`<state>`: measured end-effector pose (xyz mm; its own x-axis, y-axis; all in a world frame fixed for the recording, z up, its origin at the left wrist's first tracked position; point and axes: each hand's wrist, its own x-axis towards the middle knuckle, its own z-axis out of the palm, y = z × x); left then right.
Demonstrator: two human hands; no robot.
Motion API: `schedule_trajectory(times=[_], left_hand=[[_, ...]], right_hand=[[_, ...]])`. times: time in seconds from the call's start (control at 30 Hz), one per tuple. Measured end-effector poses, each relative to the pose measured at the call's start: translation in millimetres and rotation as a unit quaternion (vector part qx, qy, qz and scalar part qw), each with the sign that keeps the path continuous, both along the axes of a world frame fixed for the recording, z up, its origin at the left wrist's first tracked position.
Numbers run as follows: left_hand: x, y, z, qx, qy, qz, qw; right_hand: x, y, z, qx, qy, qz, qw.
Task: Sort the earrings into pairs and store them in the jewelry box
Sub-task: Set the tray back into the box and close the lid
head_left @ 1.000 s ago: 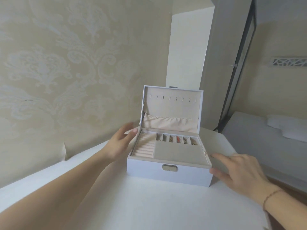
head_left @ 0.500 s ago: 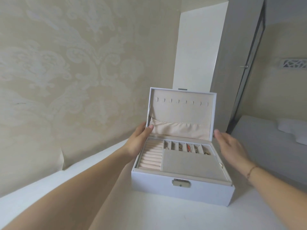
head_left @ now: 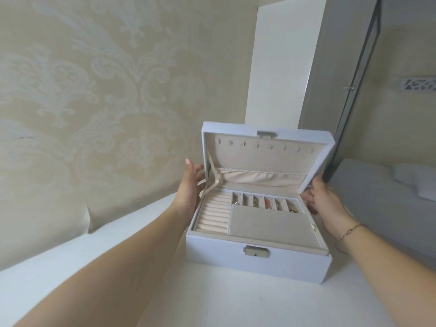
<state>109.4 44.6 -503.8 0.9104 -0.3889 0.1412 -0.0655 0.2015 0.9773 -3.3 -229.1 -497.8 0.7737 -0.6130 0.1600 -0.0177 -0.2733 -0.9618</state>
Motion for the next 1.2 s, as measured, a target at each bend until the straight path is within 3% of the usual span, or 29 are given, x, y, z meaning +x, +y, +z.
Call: schedule_trajectory(times=[0.17, 0.37, 0.53, 0.67, 0.83, 0.93, 1.07, 1.13, 1.2], left_hand=[[-17.0, 17.7, -7.8, 0.022, 0.026, -0.098, 0.995], [-55.2, 39.7, 7.5, 0.087, 0.026, -0.171, 0.981], [-86.9, 61.8, -4.4, 0.062, 0.021, -0.205, 0.977], [-102.1, 58.1, -9.4, 0.060, 0.002, -0.174, 0.983], [-101.3, 60.5, -13.9, 0.054, 0.040, -0.124, 0.990], [-109.8, 58.5, -14.9, 0.119, -0.028, -0.105, 0.987], [-127.7, 56.0, -14.8, 0.215, -0.153, -0.005, 0.965], [-127.8, 54.8, -16.5, 0.244, -0.166, 0.027, 0.955], [-125.5, 52.9, -18.2, 0.246, -0.155, 0.050, 0.956]], right_hand=[[-34.6, 1.6, -3.7, -0.053, -0.033, 0.099, 0.993], [-59.6, 24.1, 2.1, -0.053, -0.009, 0.035, 0.998], [-109.7, 52.0, -7.2, -0.031, -0.012, 0.079, 0.996], [-118.7, 66.5, -22.7, 0.009, -0.038, 0.057, 0.998], [-116.9, 69.3, -22.9, -0.097, -0.021, -0.001, 0.995], [-119.4, 72.6, -20.5, -0.139, 0.001, -0.011, 0.990], [-129.1, 76.1, -22.7, -0.240, 0.062, 0.024, 0.968], [-131.2, 77.2, -25.2, -0.300, 0.124, 0.045, 0.945], [-130.3, 73.7, -24.9, -0.293, 0.141, 0.055, 0.944]])
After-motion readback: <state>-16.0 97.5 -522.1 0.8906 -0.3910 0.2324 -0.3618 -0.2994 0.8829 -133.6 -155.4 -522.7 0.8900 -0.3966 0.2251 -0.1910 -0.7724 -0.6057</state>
